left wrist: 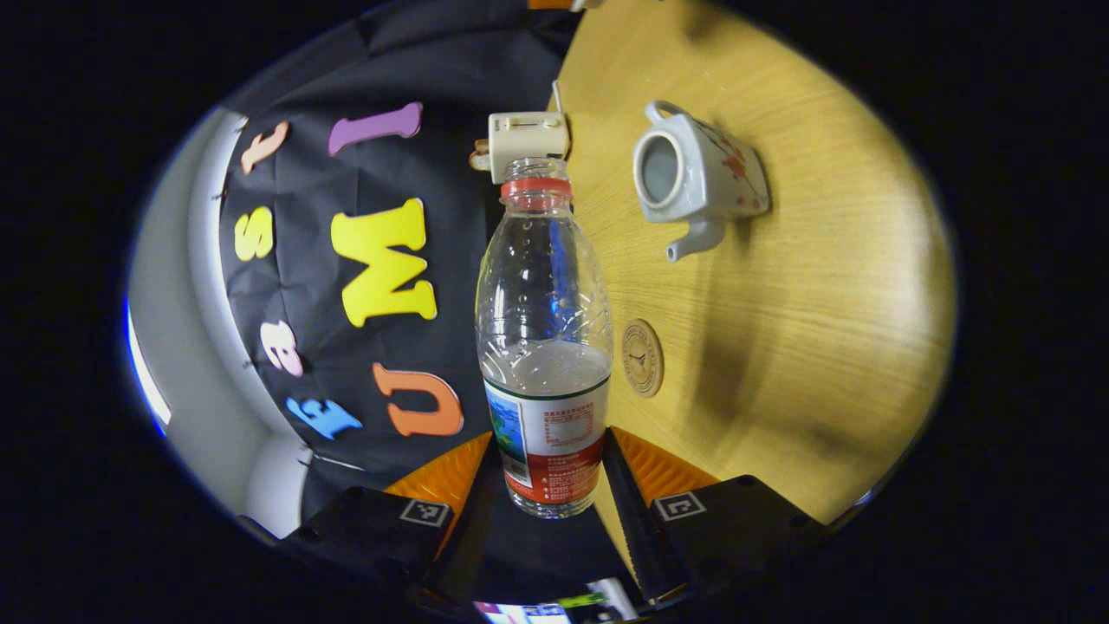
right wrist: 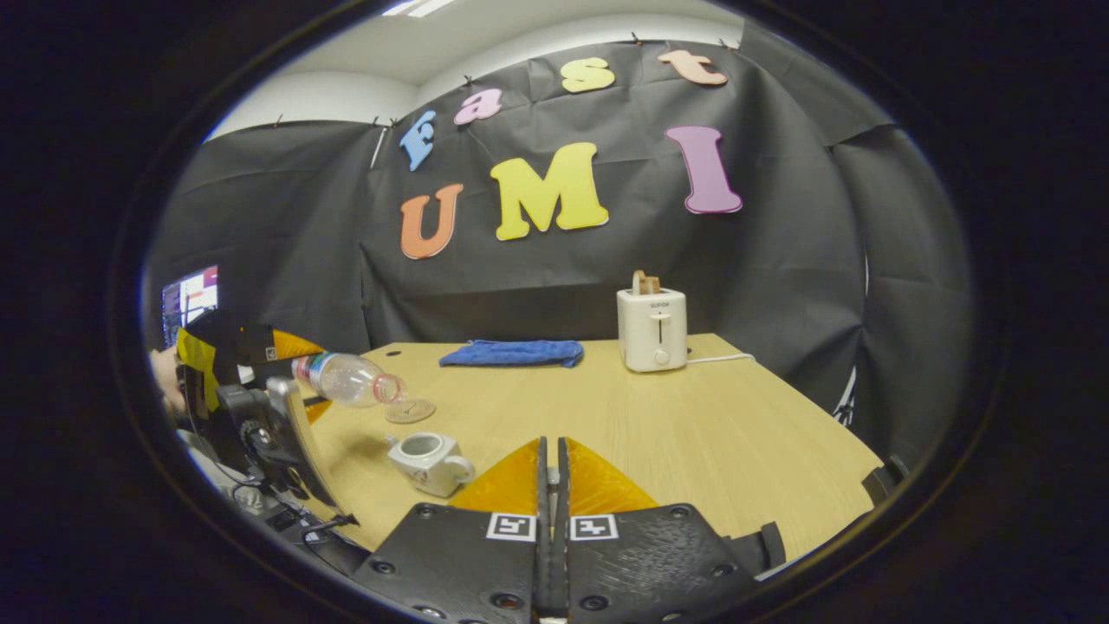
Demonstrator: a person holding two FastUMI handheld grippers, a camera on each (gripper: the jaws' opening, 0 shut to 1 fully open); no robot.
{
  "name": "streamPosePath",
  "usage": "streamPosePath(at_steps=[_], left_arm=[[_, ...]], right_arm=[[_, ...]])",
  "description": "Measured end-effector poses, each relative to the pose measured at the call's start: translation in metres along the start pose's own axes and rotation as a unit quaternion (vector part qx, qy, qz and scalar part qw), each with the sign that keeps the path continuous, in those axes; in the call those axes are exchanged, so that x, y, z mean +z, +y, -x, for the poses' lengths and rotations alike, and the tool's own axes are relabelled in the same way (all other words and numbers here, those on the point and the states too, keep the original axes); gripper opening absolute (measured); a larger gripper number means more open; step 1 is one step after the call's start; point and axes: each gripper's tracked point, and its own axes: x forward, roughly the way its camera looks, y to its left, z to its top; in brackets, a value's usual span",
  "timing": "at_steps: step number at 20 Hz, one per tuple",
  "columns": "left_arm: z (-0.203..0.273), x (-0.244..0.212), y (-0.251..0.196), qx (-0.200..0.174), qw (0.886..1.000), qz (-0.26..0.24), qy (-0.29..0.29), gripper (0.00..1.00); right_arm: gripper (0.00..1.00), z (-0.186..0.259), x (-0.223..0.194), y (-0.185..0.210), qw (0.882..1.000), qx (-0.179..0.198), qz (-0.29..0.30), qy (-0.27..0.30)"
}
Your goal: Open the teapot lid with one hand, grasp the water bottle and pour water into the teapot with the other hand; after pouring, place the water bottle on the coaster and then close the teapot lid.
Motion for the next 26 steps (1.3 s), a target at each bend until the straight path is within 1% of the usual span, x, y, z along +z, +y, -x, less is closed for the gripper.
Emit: streamPosePath(at_steps=[1,2,3,4,5,6,8,9,11,12,13,14,15,17,18,20,22,24,25,26], left_arm=[[0.003,0.0,-0.008,-0.016,0.999,0.049,0.0,0.71],[0.008,0.0,-0.016,-0.03,0.995,0.1,-0.002,0.71],[0.012,0.002,-0.021,-0.042,0.987,0.157,-0.002,0.71],[0.016,0.0,-0.027,-0.051,0.974,0.219,-0.005,0.71],[0.017,0.004,-0.03,-0.061,0.958,0.28,-0.013,0.71],[0.017,0.007,-0.029,-0.067,0.935,0.348,-0.016,0.71],[0.015,0.009,-0.026,-0.072,0.885,0.459,-0.021,0.71],[0.015,0.009,-0.017,-0.07,0.862,0.501,-0.028,0.71],[0.006,0.012,-0.004,-0.073,0.823,0.562,-0.041,0.72],[0.002,0.014,0.0,-0.072,0.806,0.586,-0.047,0.72],[-0.001,0.018,0.002,-0.073,0.792,0.603,-0.058,0.72],[-0.007,0.02,0.008,-0.07,0.783,0.614,-0.068,0.72],[-0.016,0.021,0.017,-0.061,0.778,0.62,-0.079,0.72],[-0.032,0.027,0.031,-0.058,0.77,0.627,-0.103,0.72],[-0.041,0.03,0.037,-0.058,0.768,0.628,-0.112,0.72],[-0.057,0.033,0.042,-0.056,0.771,0.622,-0.123,0.72],[-0.075,0.034,0.042,-0.058,0.77,0.624,-0.124,0.72],[-0.092,0.037,0.037,-0.066,0.764,0.63,-0.122,0.72],[-0.1,0.038,0.034,-0.069,0.76,0.635,-0.119,0.76],[-0.106,0.035,0.03,-0.07,0.755,0.642,-0.115,0.72]], right_arm=[[0.0,0.0,0.002,0.001,1.0,0.001,0.0,-0.001],[0.0,0.0,0.005,0.003,1.0,0.002,-0.001,-0.004],[0.0,0.001,0.008,0.004,1.0,0.003,0.0,-0.005],[0.0,0.001,0.011,0.007,1.0,0.004,0.0,-0.007],[0.0,0.001,0.014,0.008,1.0,0.005,0.002,-0.009],[0.0,0.001,0.017,0.01,1.0,0.005,0.005,-0.011],[0.0,0.002,0.02,0.013,1.0,0.005,0.01,-0.012],[0.0,0.002,0.021,0.014,1.0,0.005,0.011,-0.012],[0.0,0.002,0.023,0.016,1.0,0.003,0.016,-0.012],[0.0,0.002,0.024,0.016,1.0,0.002,0.019,-0.012],[0.0,0.003,0.024,0.017,1.0,0.002,0.02,-0.012],[0.0,0.003,0.025,0.018,1.0,0.002,0.022,-0.013],[0.0,0.004,0.025,0.019,1.0,0.001,0.022,-0.013],[0.0,0.004,0.024,0.02,1.0,0.001,0.023,-0.011],[0.0,0.003,0.022,0.021,1.0,0.001,0.025,-0.009],[0.0,0.002,0.019,0.02,1.0,-0.001,0.027,-0.005],[0.0,0.003,0.016,0.017,1.0,-0.003,0.025,-0.001],[0.0,0.003,0.011,0.016,1.0,-0.004,0.023,0.003],[0.0,0.004,0.01,0.015,1.0,-0.005,0.025,0.005],[0.0,0.004,0.009,0.014,1.0,-0.007,0.027,0.006]])
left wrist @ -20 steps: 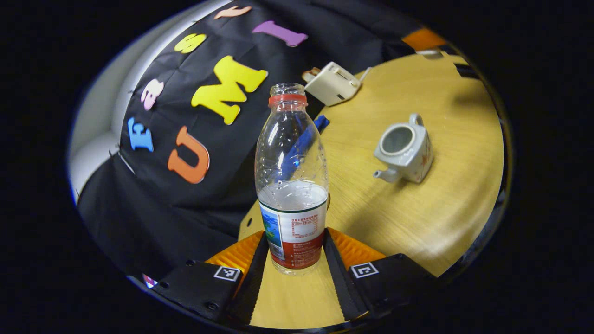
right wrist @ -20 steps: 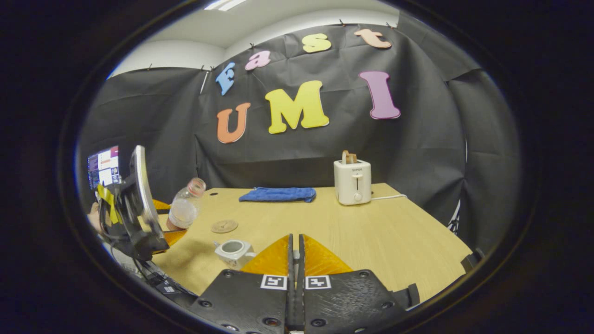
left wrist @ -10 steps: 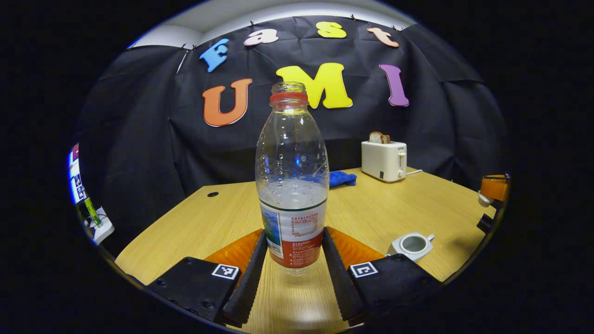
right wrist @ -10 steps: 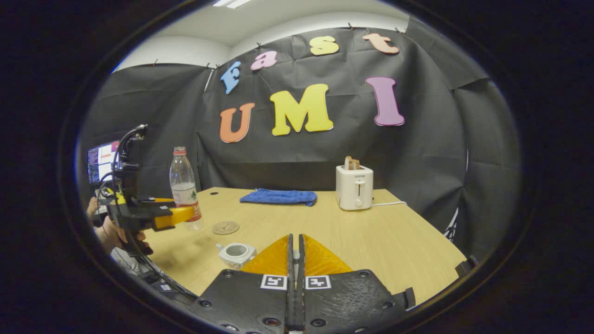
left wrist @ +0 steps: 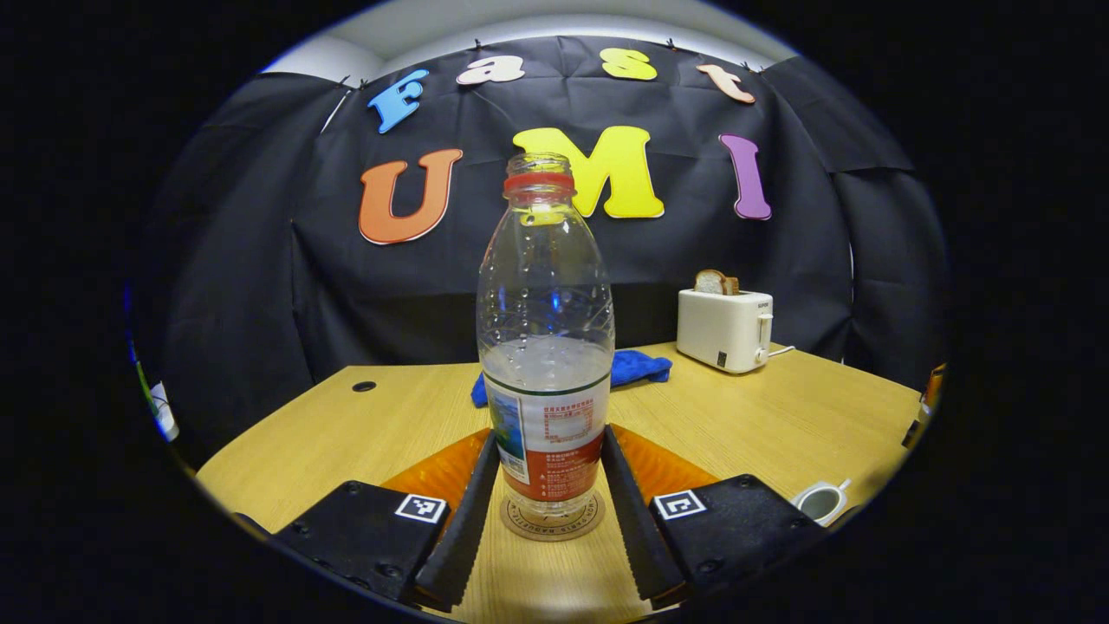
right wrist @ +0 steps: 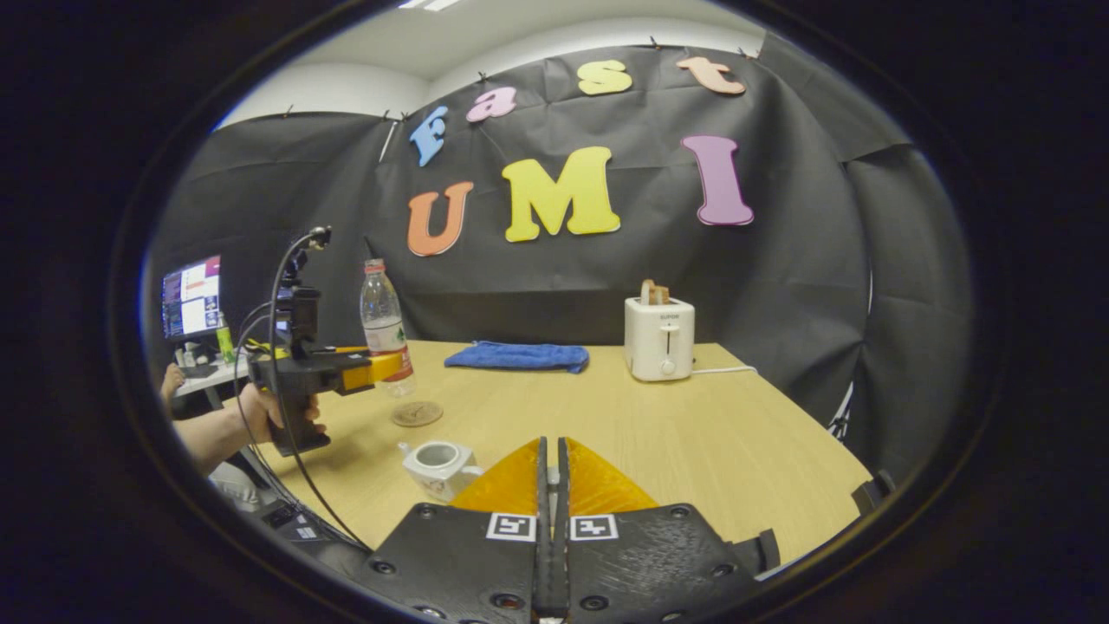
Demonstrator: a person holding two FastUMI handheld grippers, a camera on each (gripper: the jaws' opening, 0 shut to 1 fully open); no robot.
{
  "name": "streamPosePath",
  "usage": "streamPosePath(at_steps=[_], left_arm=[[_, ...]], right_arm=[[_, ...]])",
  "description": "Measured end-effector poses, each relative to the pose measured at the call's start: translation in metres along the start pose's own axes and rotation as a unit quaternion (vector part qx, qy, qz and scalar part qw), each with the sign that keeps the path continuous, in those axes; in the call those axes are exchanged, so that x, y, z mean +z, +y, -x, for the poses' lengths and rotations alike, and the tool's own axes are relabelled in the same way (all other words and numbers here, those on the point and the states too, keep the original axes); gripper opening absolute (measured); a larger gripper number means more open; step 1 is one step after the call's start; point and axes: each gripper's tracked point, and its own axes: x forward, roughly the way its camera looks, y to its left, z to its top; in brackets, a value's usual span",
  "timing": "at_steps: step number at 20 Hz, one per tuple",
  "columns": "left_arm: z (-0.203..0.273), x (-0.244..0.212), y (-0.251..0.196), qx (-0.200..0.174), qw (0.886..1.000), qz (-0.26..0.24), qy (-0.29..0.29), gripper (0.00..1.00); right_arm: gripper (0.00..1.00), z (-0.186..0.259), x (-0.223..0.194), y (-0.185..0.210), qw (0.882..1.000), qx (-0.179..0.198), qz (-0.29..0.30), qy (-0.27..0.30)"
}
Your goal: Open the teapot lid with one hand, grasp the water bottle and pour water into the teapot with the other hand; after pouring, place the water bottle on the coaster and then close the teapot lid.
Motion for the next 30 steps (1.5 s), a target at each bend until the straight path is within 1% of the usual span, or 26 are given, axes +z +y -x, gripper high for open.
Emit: streamPosePath(at_steps=[6,9,12,13,14,18,20,21,22,24,26,30], left_arm=[[-0.017,-0.024,0.001,-0.008,0.999,0.032,0.021,0.74],[-0.021,-0.035,-0.001,-0.012,0.999,0.036,0.035,0.75],[-0.022,-0.04,0.0,-0.01,0.999,0.024,0.042,0.77],[-0.022,-0.042,-0.001,-0.011,0.999,0.022,0.044,0.82],[-0.022,-0.044,-0.001,-0.011,0.999,0.02,0.046,0.78],[-0.023,-0.044,-0.002,-0.01,0.999,0.021,0.045,0.78],[-0.022,-0.046,-0.002,-0.013,0.998,0.021,0.052,0.82],[-0.022,-0.05,-0.004,-0.017,0.998,0.023,0.056,0.88],[-0.021,-0.051,-0.004,-0.017,0.998,0.026,0.057,0.89],[-0.019,-0.055,-0.003,-0.014,0.997,0.035,0.061,0.99],[-0.006,-0.058,-0.001,-0.009,0.997,0.042,0.066,1.0],[0.032,-0.057,0.02,0.018,0.997,0.045,0.055,1.0]], right_arm=[[0.0,-0.005,-0.004,-0.003,1.0,-0.004,0.0,0.006],[0.0,-0.007,-0.007,-0.001,1.0,-0.002,0.001,0.01],[0.0,-0.007,-0.008,0.0,1.0,0.0,0.0,0.011],[0.0,-0.007,-0.008,0.001,1.0,0.001,0.0,0.012],[0.0,-0.007,-0.009,0.001,1.0,0.001,-0.001,0.012],[0.0,-0.006,-0.009,0.001,1.0,0.0,-0.002,0.012],[0.0,-0.007,-0.009,0.0,1.0,0.0,-0.002,0.012],[0.0,-0.007,-0.009,0.001,1.0,0.001,-0.002,0.012],[0.0,-0.007,-0.009,0.002,1.0,0.002,-0.002,0.013],[0.0,-0.007,-0.008,0.007,1.0,0.007,-0.002,0.012],[0.0,-0.01,-0.005,0.015,1.0,0.014,0.0,0.008],[0.0,-0.022,0.009,0.044,0.999,0.044,0.007,-0.007]])
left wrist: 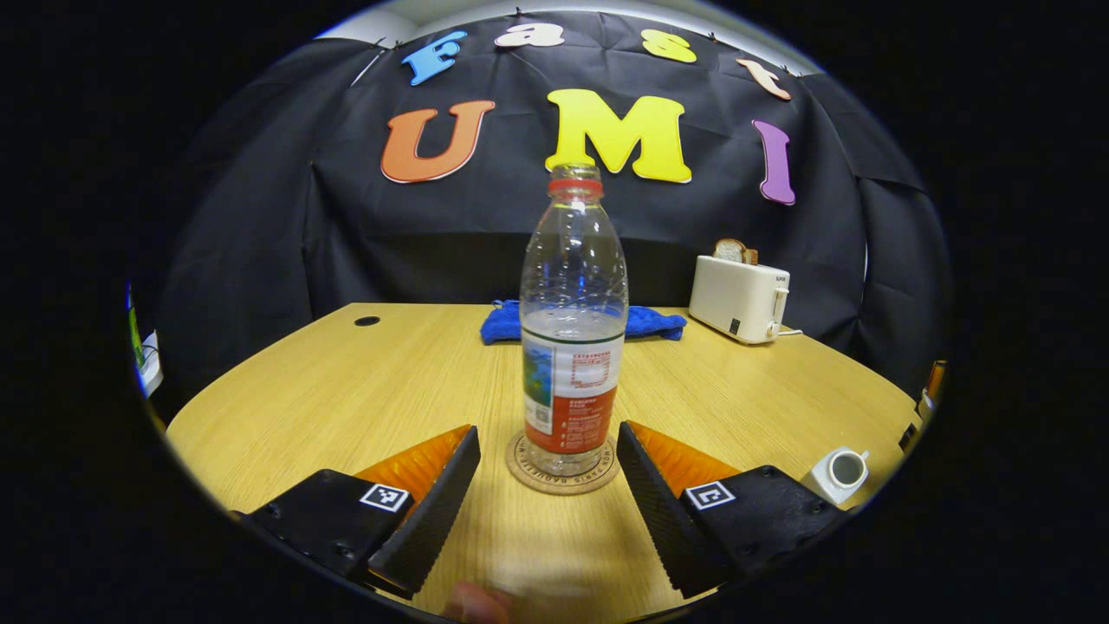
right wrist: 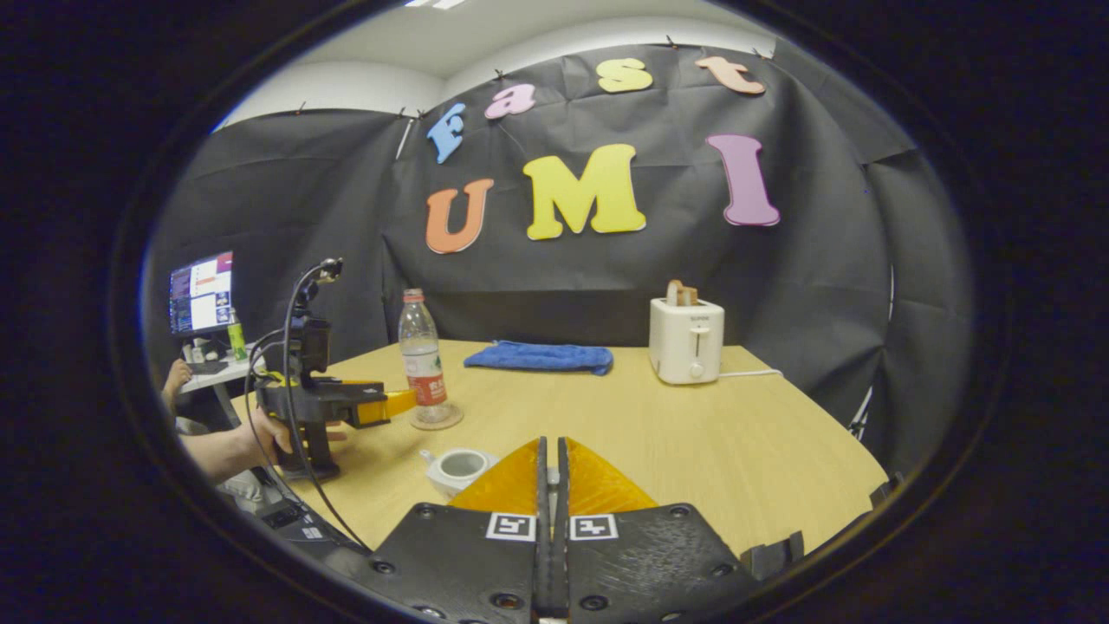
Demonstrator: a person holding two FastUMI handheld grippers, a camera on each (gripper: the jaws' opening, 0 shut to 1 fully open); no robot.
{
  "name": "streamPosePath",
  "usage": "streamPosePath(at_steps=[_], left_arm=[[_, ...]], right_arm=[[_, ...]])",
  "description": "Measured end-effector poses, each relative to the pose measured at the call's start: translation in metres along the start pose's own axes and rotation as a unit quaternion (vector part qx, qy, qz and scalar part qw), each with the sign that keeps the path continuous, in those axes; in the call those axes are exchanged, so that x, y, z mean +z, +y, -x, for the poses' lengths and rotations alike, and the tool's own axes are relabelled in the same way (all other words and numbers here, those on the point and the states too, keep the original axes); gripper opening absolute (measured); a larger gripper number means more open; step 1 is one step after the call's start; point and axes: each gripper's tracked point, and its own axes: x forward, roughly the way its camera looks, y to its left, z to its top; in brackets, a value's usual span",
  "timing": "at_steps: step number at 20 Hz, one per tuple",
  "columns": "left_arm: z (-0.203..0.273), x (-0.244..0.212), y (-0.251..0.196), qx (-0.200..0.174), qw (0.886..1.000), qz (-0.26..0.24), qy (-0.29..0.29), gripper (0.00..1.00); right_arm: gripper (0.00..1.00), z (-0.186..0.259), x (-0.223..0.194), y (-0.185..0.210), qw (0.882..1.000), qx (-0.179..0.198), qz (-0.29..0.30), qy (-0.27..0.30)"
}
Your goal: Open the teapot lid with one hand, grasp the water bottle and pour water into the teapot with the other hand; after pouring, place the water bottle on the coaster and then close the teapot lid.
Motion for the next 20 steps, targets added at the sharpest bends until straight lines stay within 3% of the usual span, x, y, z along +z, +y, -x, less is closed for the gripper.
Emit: streamPosePath(at_steps=[5,8,13,20], left_arm=[[0.064,0.011,0.037,0.045,0.998,0.018,-0.038,0.99],[0.1,0.017,0.06,0.071,0.995,0.025,-0.057,0.99],[0.14,0.015,0.082,0.089,0.993,0.051,-0.063,0.99],[0.166,0.033,0.097,0.119,0.988,0.039,-0.095,0.99]], right_arm=[[0.0,-0.035,0.008,0.051,0.997,0.069,-0.011,-0.016],[0.0,-0.057,-0.004,0.072,0.996,0.091,-0.007,-0.005],[0.0,-0.077,-0.023,0.081,0.996,0.088,0.024,0.006],[0.0,-0.084,-0.036,0.076,0.997,0.078,0.024,0.013]])
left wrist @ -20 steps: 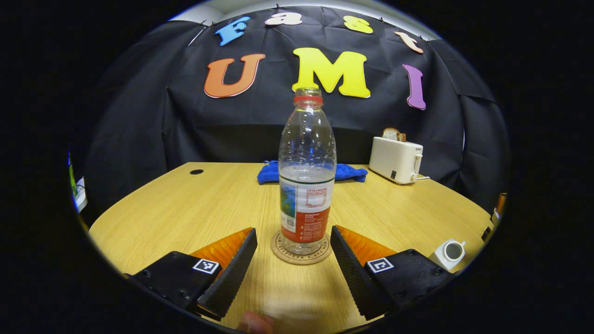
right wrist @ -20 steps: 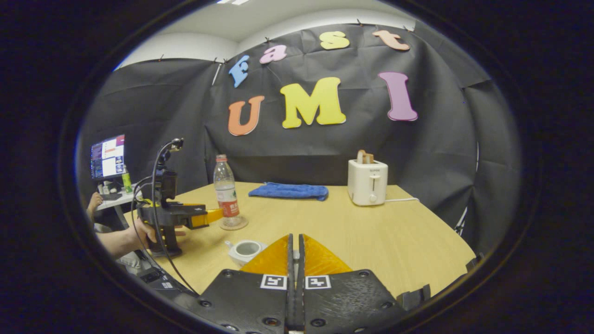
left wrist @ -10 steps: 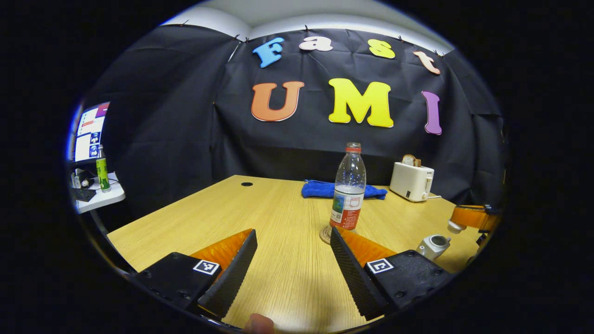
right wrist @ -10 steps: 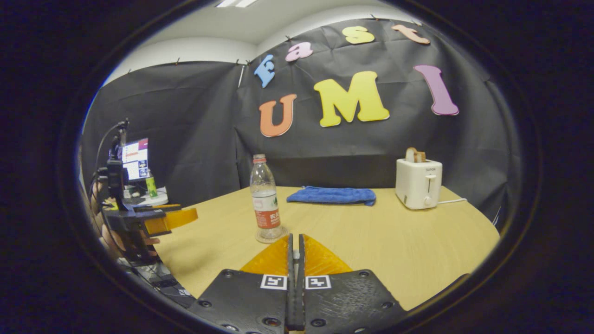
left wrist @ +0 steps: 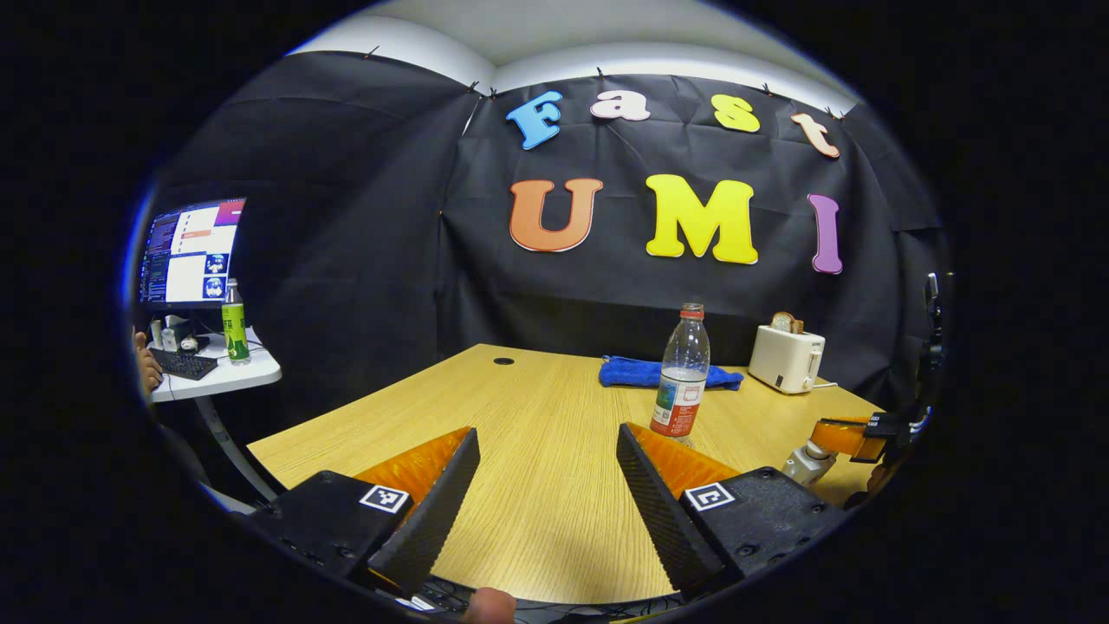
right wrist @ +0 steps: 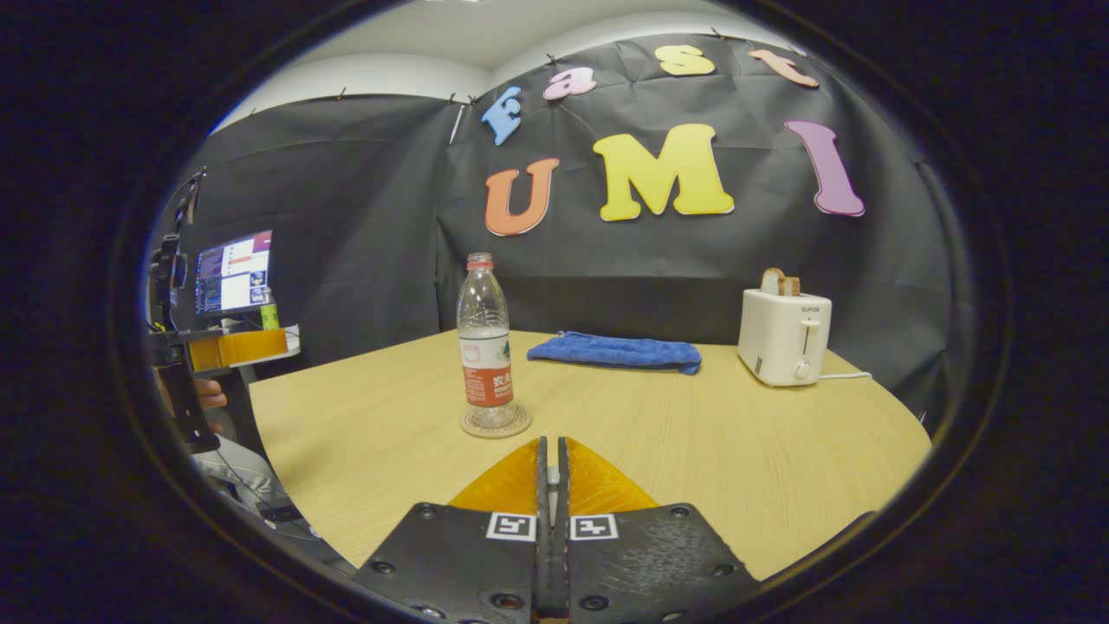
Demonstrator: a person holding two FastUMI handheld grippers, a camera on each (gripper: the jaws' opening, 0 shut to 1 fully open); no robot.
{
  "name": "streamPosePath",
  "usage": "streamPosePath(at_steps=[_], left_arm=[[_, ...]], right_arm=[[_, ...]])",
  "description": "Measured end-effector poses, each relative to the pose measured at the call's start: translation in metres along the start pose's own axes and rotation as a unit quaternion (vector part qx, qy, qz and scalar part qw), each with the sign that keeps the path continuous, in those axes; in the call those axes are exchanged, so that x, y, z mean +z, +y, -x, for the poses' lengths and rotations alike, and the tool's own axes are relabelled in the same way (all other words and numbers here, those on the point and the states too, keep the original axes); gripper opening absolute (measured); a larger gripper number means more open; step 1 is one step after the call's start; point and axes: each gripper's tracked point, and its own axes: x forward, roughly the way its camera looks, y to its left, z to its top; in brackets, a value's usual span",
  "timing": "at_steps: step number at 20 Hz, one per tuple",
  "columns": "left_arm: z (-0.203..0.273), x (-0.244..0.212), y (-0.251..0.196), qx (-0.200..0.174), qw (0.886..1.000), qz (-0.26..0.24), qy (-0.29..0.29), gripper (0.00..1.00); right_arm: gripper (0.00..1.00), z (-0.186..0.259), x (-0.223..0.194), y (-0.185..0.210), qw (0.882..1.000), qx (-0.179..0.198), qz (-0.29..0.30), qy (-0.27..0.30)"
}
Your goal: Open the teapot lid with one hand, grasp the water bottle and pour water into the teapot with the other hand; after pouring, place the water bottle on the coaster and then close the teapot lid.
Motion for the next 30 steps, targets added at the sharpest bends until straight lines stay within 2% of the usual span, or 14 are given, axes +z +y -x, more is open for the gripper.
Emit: streamPosePath(at_steps=[6,9,10,13,14,15,16,18,20,23,25,26,30], left_arm=[[0.004,0.01,-0.014,-0.009,1.0,-0.002,-0.011,0.99],[0.007,0.016,-0.024,-0.013,1.0,-0.011,-0.017,0.99],[0.008,0.018,-0.03,-0.017,1.0,-0.014,-0.02,0.99],[0.013,0.028,-0.049,-0.03,0.999,-0.024,-0.032,0.99],[0.016,0.032,-0.057,-0.034,0.998,-0.026,-0.038,0.99],[0.017,0.036,-0.066,-0.04,0.998,-0.028,-0.045,0.99],[0.02,0.042,-0.077,-0.047,0.997,-0.031,-0.053,0.99],[0.024,0.05,-0.1,-0.061,0.995,-0.033,-0.066,0.99],[0.028,0.058,-0.12,-0.071,0.994,-0.034,-0.079,0.99],[0.037,0.061,-0.149,-0.088,0.992,-0.036,-0.083,0.99],[0.045,0.065,-0.161,-0.092,0.99,-0.046,-0.095,0.99],[0.05,0.065,-0.166,-0.095,0.989,-0.048,-0.101,0.99],[0.059,0.064,-0.172,-0.094,0.989,-0.054,-0.101,0.99]], right_arm=[[0.0,-0.001,-0.006,0.0,1.0,-0.009,0.01,-0.001],[0.06,0.005,0.007,0.001,1.0,-0.014,0.012,-0.018],[0.22,0.009,0.013,0.001,1.0,-0.015,0.007,-0.027],[0.31,0.02,0.03,-0.006,0.998,-0.03,-0.004,-0.048],[0.46,0.027,0.038,-0.01,0.998,-0.038,-0.009,-0.054],[0.55,0.036,0.047,-0.017,0.997,-0.05,-0.014,-0.062],[0.77,0.047,0.057,-0.027,0.995,-0.069,-0.016,-0.07],[0.97,0.07,0.072,-0.048,0.99,-0.117,-0.01,-0.084],[0.95,0.095,0.084,-0.06,0.984,-0.151,-0.003,-0.093],[0.95,0.131,0.097,-0.062,0.978,-0.176,0.007,-0.11],[0.92,0.153,0.104,-0.063,0.973,-0.195,0.006,-0.125],[0.95,0.162,0.107,-0.062,0.97,-0.202,0.002,-0.132],[0.95,0.182,0.106,-0.055,0.966,-0.219,-0.005,-0.137]])
